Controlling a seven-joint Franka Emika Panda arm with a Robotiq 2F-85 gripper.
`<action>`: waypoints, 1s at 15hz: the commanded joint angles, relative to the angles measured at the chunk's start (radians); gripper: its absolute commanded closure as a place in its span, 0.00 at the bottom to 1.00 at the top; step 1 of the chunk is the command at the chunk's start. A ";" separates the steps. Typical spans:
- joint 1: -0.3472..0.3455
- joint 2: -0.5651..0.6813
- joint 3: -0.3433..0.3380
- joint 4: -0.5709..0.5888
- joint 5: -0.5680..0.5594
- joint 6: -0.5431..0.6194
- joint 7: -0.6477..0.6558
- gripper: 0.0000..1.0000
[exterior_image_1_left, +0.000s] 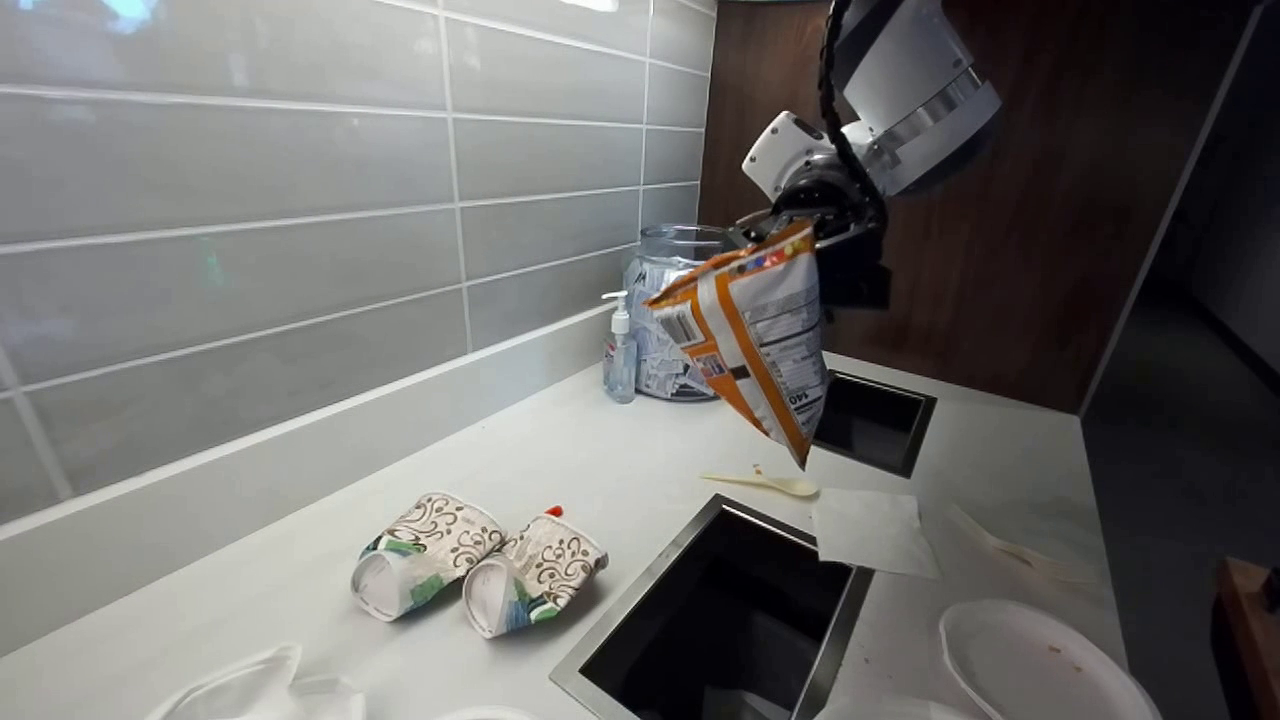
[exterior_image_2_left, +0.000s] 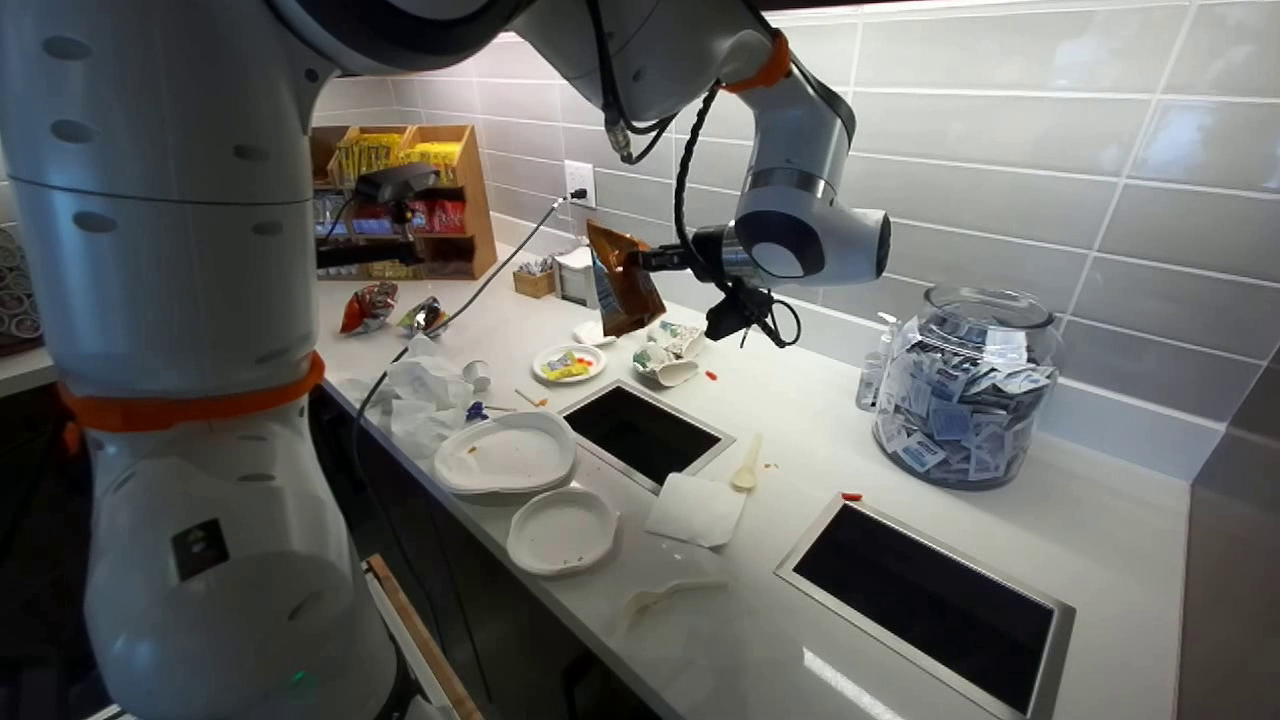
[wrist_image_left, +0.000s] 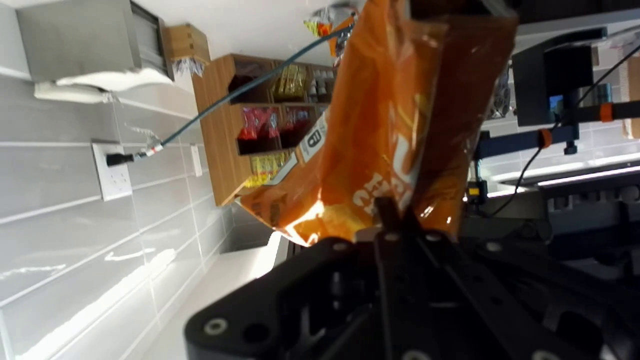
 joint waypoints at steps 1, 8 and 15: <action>-0.016 -0.009 0.007 -0.012 0.071 -0.021 -0.075 1.00; 0.012 -0.033 -0.003 -0.004 0.003 0.083 -0.061 1.00; 0.012 -0.028 -0.008 0.001 -0.035 0.037 -0.074 1.00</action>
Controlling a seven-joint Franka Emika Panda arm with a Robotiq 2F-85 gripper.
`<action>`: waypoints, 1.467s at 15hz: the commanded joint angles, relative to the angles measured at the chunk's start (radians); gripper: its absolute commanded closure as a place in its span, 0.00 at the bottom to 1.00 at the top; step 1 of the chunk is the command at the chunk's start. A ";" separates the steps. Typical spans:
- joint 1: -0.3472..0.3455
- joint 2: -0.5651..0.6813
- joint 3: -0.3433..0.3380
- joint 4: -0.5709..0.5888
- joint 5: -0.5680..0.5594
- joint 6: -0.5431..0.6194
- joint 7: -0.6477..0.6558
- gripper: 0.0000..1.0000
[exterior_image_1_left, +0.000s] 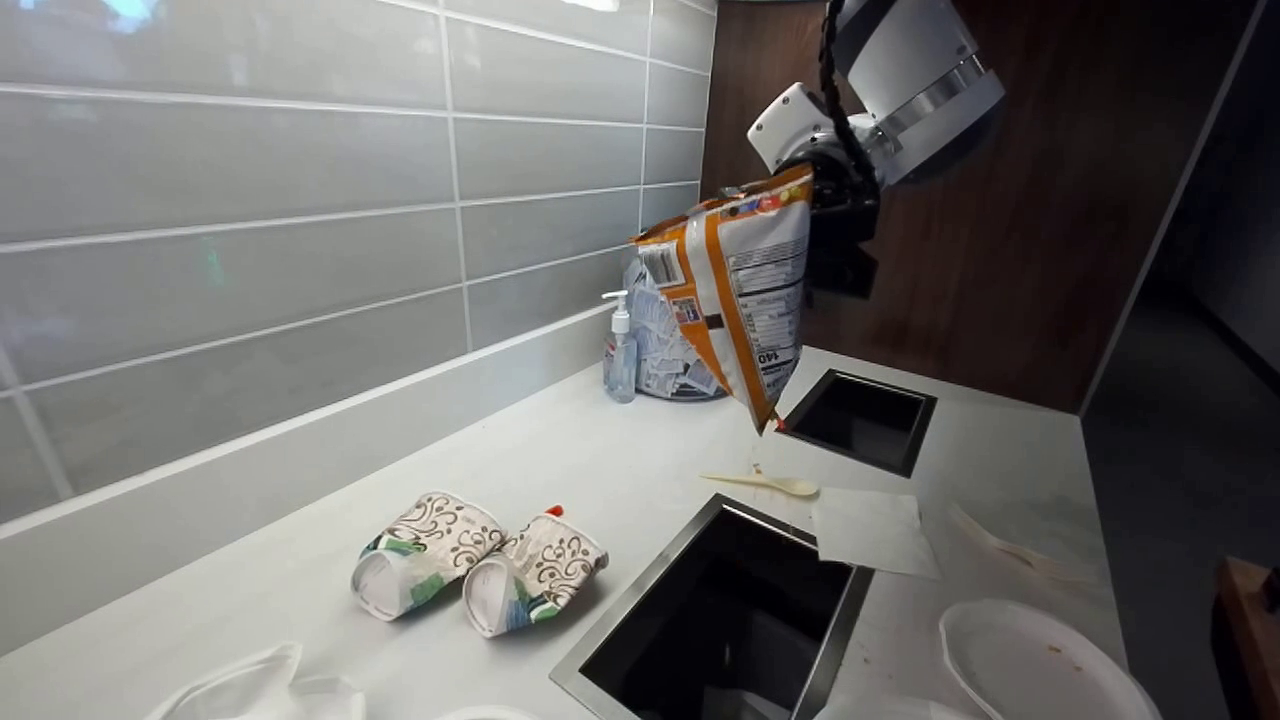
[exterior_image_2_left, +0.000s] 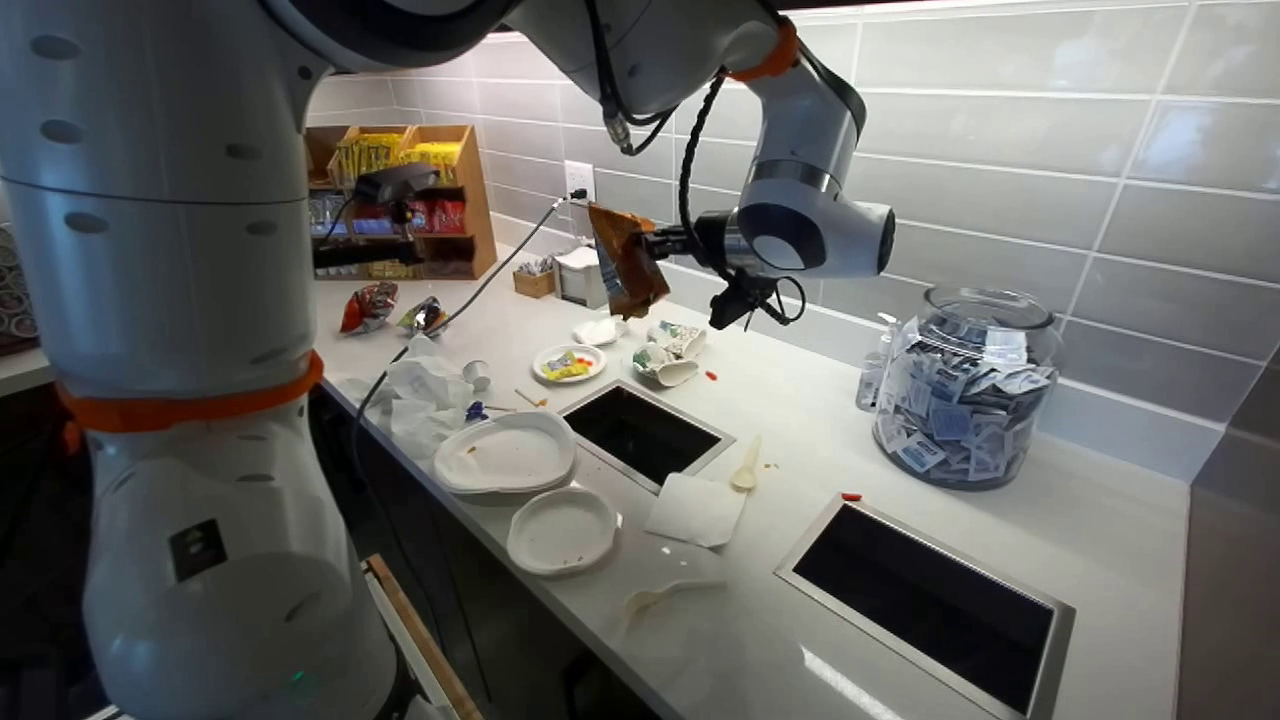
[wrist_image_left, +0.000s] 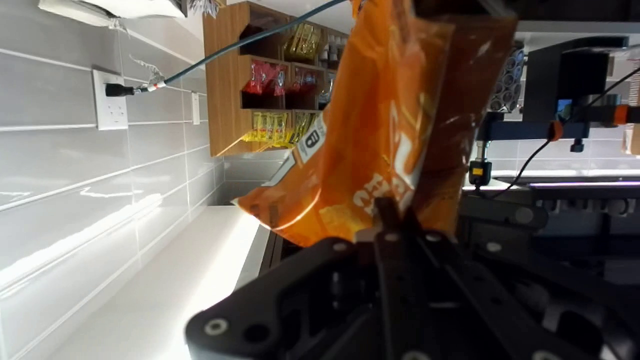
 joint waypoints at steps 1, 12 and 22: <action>-0.025 0.005 0.005 -0.005 0.027 -0.087 -0.070 1.00; 0.003 -0.006 0.001 -0.004 -0.080 -0.019 -0.013 1.00; 0.068 -0.080 0.018 -0.017 -0.152 0.293 0.201 1.00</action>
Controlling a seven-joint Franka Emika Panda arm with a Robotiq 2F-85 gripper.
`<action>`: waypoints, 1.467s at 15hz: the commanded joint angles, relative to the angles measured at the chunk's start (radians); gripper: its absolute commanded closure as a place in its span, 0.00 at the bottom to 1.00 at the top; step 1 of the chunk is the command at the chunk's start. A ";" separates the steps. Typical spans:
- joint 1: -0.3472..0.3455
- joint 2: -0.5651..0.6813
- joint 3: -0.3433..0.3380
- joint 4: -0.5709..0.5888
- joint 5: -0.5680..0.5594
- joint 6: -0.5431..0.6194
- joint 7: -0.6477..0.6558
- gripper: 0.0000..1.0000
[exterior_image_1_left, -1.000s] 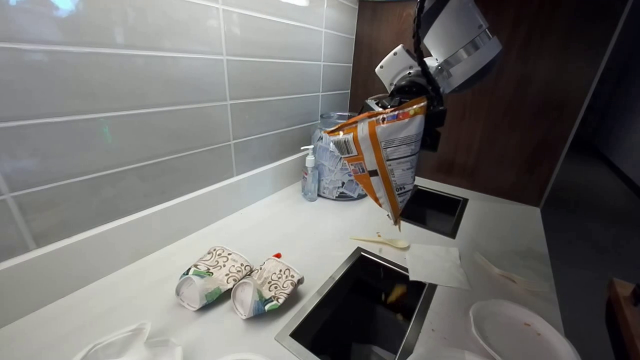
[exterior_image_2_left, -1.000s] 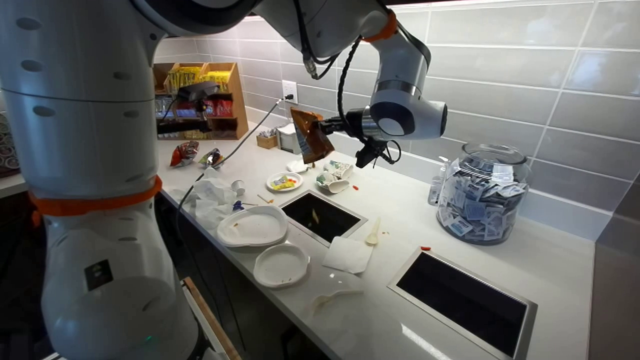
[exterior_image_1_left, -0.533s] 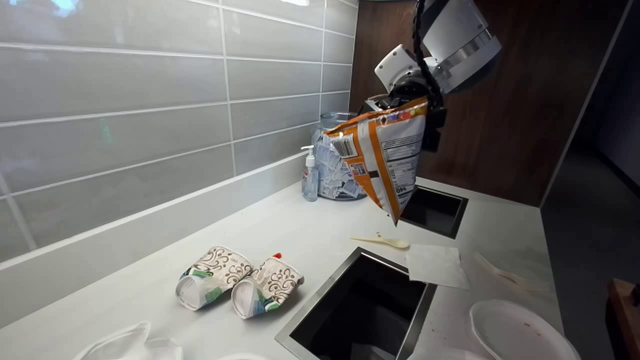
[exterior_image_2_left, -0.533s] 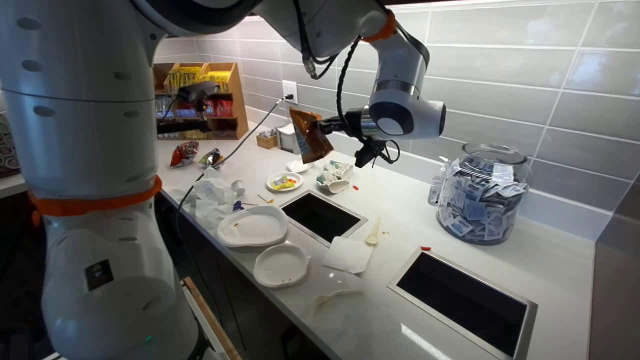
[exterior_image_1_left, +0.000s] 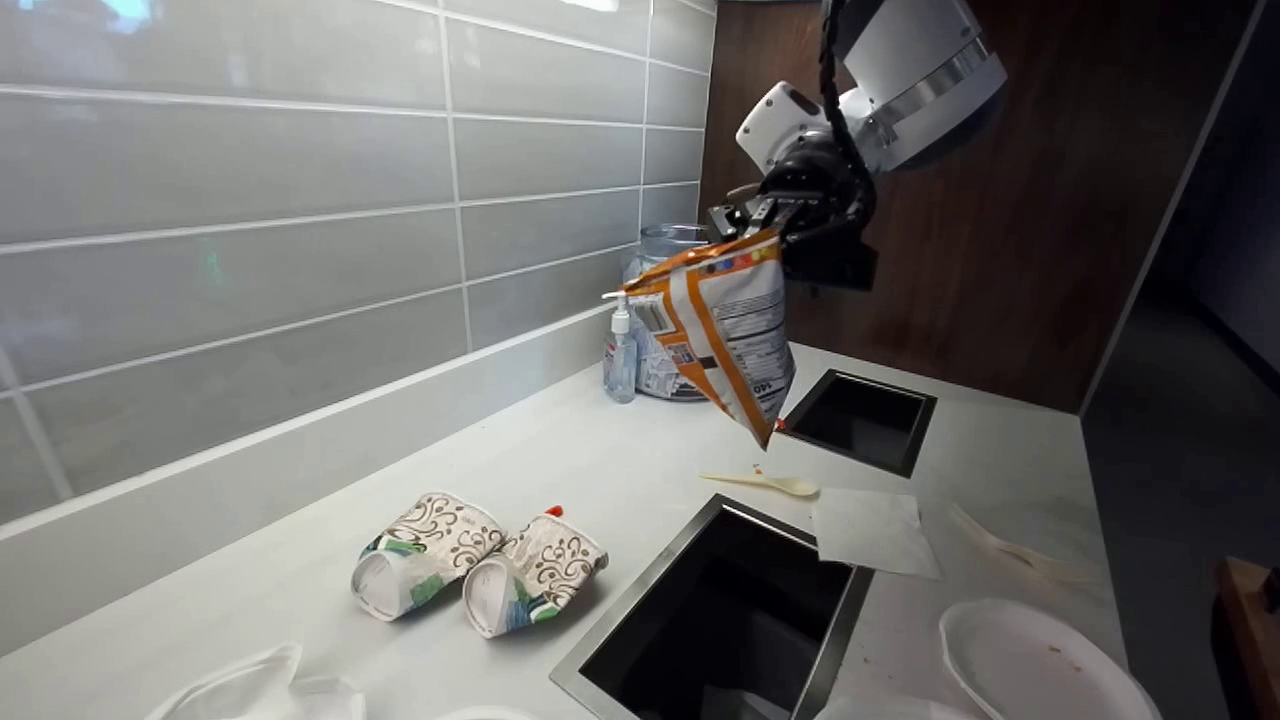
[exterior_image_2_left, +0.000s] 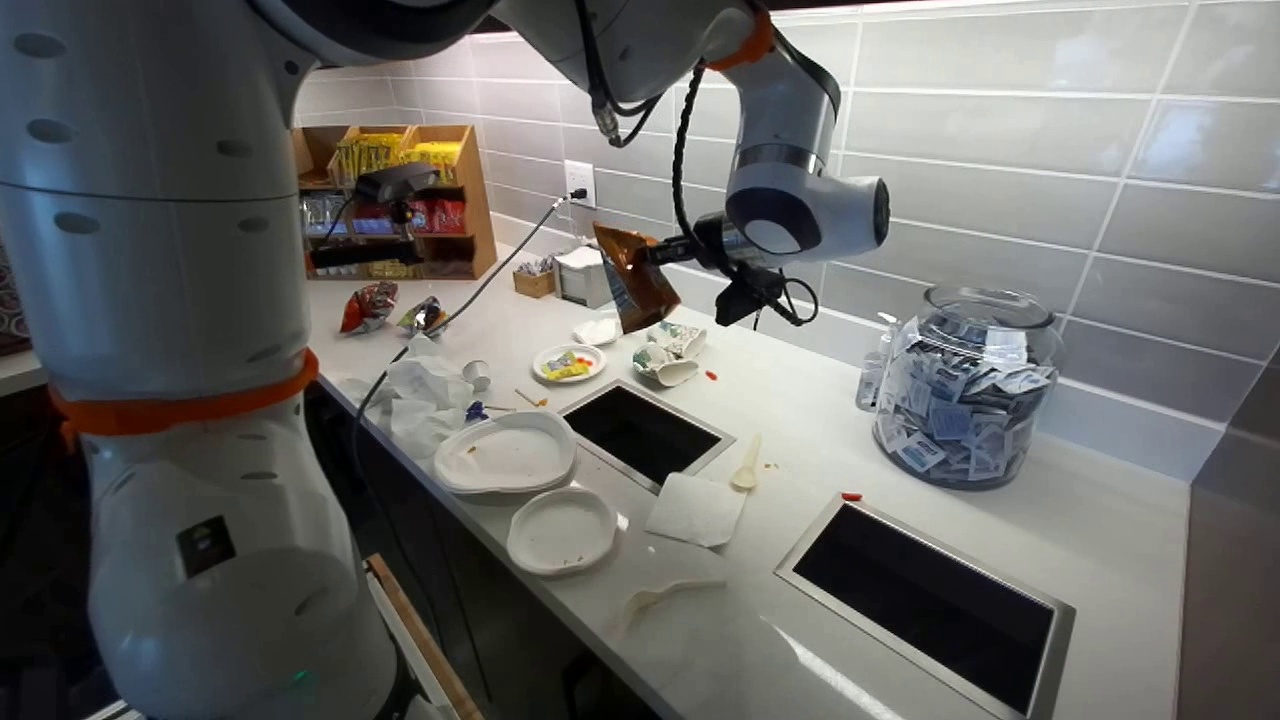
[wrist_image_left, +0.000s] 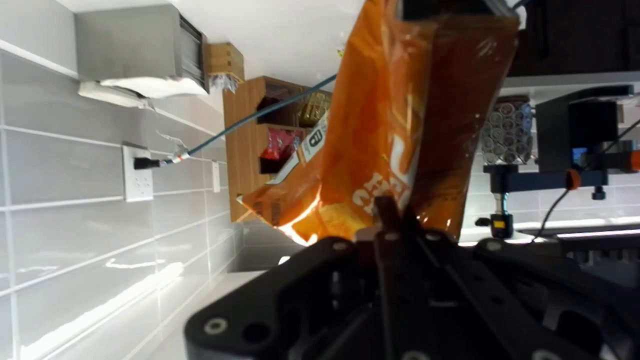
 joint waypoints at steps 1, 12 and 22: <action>0.044 -0.066 0.020 -0.022 -0.078 0.190 0.138 1.00; 0.110 -0.187 0.112 -0.073 -0.611 0.423 0.667 1.00; 0.140 -0.153 0.171 -0.053 -0.903 0.307 0.919 1.00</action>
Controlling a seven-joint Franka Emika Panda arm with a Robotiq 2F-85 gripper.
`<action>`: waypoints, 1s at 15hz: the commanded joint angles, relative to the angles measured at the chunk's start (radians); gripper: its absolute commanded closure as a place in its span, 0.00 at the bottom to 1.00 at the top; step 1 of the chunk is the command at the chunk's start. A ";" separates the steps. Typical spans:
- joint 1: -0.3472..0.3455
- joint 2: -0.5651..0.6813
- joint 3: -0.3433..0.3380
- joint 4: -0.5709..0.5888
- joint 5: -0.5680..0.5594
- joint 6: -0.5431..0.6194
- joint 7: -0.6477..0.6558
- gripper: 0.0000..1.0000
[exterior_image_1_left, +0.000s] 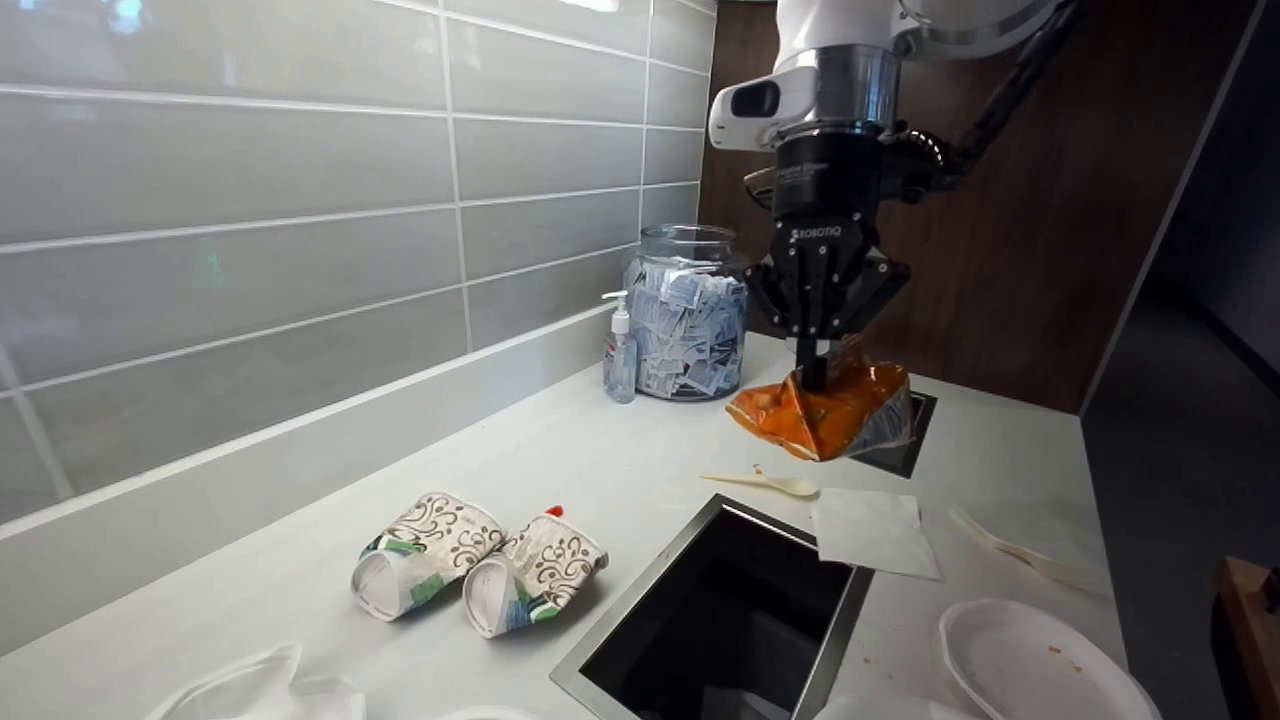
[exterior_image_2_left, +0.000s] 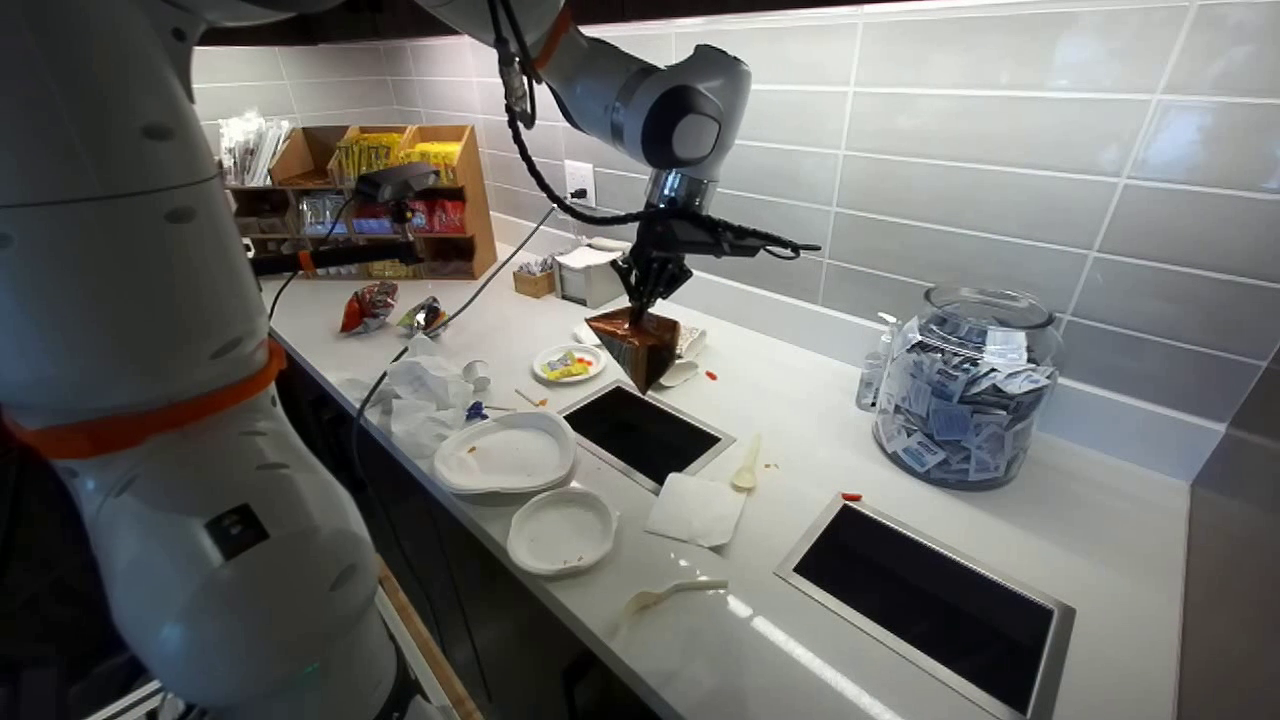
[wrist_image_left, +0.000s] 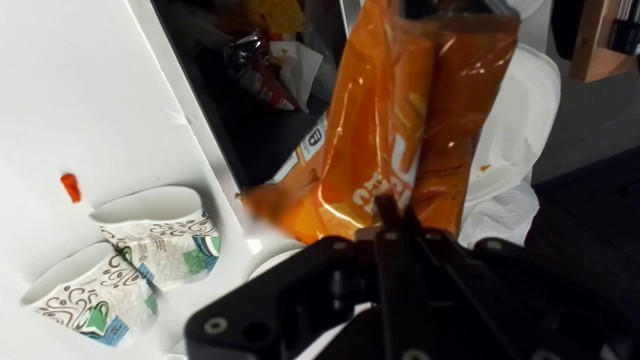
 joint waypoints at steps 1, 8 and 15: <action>0.019 0.015 0.019 0.010 -0.006 -0.002 0.038 1.00; 0.031 0.034 0.041 0.008 0.017 0.115 0.018 1.00; 0.030 0.050 0.053 0.009 0.021 0.179 0.009 0.73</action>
